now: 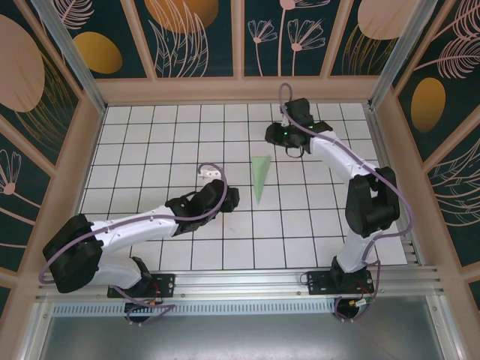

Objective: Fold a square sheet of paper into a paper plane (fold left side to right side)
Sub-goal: Move the paper plane to the center of the table.

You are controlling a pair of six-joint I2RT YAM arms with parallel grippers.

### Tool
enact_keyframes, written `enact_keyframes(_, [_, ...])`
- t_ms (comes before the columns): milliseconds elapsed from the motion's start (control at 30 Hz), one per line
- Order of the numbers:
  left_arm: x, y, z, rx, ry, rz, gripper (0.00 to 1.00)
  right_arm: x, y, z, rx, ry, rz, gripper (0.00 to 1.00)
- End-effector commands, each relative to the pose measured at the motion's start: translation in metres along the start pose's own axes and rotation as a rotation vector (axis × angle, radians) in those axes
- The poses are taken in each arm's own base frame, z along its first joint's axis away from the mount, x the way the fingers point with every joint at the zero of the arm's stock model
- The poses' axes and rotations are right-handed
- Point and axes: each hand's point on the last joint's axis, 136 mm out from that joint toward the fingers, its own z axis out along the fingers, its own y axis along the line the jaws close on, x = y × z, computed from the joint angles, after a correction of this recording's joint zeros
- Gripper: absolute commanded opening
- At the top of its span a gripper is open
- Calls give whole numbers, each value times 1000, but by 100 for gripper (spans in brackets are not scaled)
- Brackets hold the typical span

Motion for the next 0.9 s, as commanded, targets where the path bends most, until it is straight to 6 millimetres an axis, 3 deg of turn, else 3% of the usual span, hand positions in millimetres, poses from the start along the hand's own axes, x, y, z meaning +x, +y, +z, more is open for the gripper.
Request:
enact_keyframes(0, [-3, 33, -9, -119, -75, -45, 60, 53, 3, 14, 144, 127, -37, 36])
enact_keyframes(133, [-1, 44, -15, -124, -95, -60, 61, 87, 14, 38, 225, 191, -97, 37])
enact_keyframes(333, [3, 50, -20, -92, -113, -86, 63, 110, 16, 65, 399, 243, -229, 39])
enact_keyframes(533, [8, 54, -19, -89, -109, -89, 64, 112, 0, 76, 545, 255, -286, 39])
enact_keyframes(867, [12, 55, -17, -85, -103, -84, 65, 109, -19, 70, 666, 231, -320, 39])
